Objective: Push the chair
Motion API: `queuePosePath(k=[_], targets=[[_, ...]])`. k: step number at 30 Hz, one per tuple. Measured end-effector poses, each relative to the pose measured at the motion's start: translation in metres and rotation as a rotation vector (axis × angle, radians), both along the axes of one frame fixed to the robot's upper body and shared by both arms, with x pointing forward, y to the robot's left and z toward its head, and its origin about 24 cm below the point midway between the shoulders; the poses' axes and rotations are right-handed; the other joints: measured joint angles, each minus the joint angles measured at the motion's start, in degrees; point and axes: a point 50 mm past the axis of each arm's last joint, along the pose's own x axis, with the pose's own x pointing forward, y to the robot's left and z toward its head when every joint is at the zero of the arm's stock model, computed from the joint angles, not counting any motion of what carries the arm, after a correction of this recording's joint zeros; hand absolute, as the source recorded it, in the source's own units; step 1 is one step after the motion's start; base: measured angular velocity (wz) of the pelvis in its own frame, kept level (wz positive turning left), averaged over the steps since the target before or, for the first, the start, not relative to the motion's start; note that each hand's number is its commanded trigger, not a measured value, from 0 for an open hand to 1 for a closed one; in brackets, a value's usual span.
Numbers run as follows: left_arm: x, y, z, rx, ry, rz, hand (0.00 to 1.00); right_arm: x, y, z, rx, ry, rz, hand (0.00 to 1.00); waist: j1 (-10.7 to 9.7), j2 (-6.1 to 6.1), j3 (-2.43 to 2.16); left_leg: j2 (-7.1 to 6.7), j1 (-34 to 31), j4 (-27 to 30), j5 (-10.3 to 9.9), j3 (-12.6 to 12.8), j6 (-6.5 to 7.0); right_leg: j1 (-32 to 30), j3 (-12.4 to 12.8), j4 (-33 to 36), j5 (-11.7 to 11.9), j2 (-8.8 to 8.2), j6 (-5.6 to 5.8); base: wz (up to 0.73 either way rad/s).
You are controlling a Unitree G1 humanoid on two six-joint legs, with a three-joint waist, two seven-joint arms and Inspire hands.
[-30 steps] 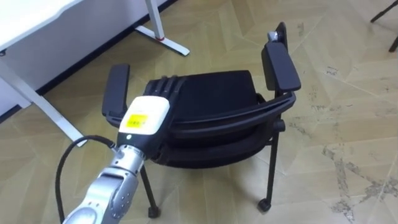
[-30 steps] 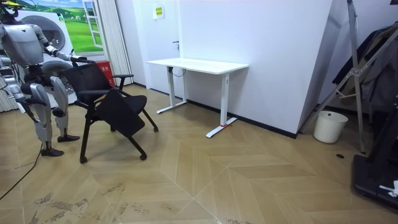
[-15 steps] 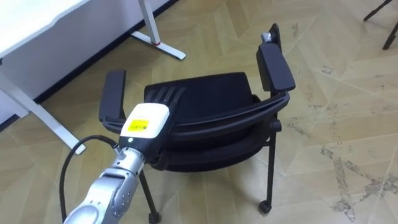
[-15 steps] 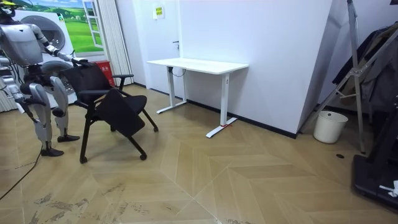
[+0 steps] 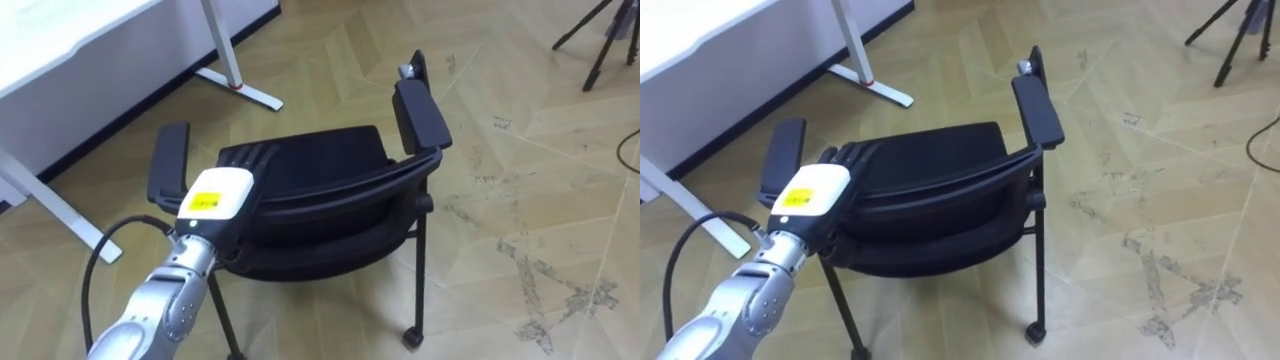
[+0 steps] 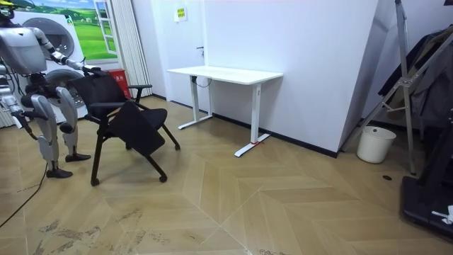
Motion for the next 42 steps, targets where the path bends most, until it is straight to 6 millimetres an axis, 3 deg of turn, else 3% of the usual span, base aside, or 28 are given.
queuePosePath(k=[9,17,27,31,36,42], targets=[[0.001,0.000,0.001,-0.012,0.001,0.006,1.00,0.007,0.000,0.001,-0.003,-0.020,0.003,0.00,0.00,0.00,0.01,0.05,-0.07,0.04,0.00,0.10,0.00,-0.08,0.12,-0.03,0.00,0.05,-0.03,0.00],[0.009,0.001,0.006,-0.016,-0.051,0.004,1.00,0.010,-0.002,0.003,-0.013,-0.036,-0.012,0.00,-0.09,-0.49,0.39,0.06,-0.37,0.02,-0.01,0.45,-0.01,-0.26,0.06,-0.02,-0.01,0.01,-0.06,0.00],[0.009,0.003,0.005,-0.013,-0.049,0.011,1.00,0.004,-0.012,0.006,-0.057,-0.047,-0.092,0.00,-0.73,-0.15,0.12,0.05,-0.75,-0.23,-0.01,0.51,-0.01,-0.41,-0.06,0.04,0.07,0.01,-0.13,0.00],[0.009,0.005,0.005,-0.015,-0.055,0.017,1.00,0.009,-0.031,0.014,-0.221,-0.013,-0.038,0.00,-1.50,-0.20,0.14,0.00,-0.95,-0.15,-0.01,0.52,-0.01,-0.55,-0.22,0.13,0.10,-0.09,-0.07,0.01],[0.009,0.008,0.005,-0.015,-0.061,0.022,1.00,0.033,-0.062,0.038,-0.457,-0.046,0.039,0.00,-1.61,-0.35,0.11,0.00,-0.92,-0.18,-0.01,0.52,0.00,-1.25,-0.06,0.71,0.10,-0.11,-0.06,-0.02],[0.010,0.012,0.011,0.014,-0.085,0.004,1.00,0.071,-0.086,0.077,-0.753,-0.156,0.126,0.00,-1.09,-2.22,0.04,0.06,-1.44,-0.16,0.02,0.63,0.02,-2.10,0.09,1.13,0.10,-0.09,-0.06,-0.02]])
